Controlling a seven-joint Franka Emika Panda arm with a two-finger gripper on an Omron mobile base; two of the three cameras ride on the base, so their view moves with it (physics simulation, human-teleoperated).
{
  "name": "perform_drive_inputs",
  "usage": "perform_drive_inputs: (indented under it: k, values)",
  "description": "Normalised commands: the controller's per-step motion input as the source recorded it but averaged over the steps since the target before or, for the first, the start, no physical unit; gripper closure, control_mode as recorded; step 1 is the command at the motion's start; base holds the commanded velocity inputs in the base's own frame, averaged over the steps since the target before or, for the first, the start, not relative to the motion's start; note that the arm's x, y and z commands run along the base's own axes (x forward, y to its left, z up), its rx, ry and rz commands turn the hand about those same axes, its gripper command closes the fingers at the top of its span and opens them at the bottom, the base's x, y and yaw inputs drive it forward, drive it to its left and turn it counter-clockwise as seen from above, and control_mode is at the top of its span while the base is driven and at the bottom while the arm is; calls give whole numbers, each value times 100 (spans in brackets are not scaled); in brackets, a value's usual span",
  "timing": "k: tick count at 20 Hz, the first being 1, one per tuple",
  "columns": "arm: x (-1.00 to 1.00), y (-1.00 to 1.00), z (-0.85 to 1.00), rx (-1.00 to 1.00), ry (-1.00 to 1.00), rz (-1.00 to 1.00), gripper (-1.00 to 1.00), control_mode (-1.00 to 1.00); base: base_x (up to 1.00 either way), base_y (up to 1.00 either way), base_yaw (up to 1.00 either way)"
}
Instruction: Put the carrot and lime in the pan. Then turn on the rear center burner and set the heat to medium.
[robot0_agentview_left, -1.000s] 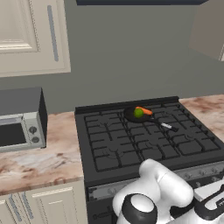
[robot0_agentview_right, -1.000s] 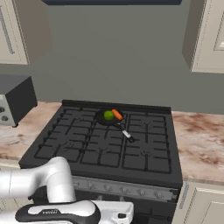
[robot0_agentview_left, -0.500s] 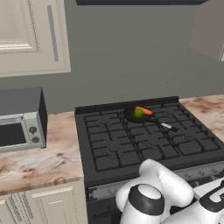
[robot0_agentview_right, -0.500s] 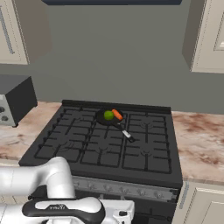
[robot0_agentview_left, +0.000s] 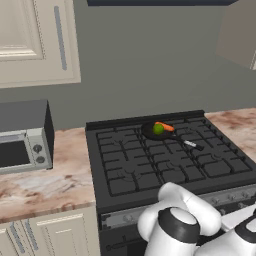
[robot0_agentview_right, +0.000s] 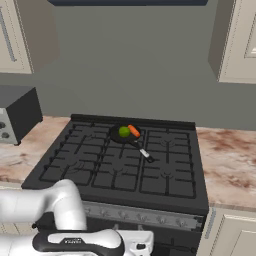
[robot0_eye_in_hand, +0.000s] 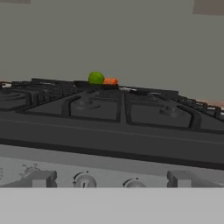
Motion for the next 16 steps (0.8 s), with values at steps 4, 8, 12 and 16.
perform_drive_inputs:
  k: [4, 8, 12, 16]
  values:
    - [10, -24, 0, 0, -3, 0, -100, -100, 0, 0, 0]
    - [11, -13, 0, 0, 0, 0, -100, -100, 0, 0, 0]
    - [4, -1, -8, 0, 0, 0, -100, -100, 0, 0, 0]
    - [3, 0, -5, 0, 0, 0, -100, -100, 0, 0, 0]
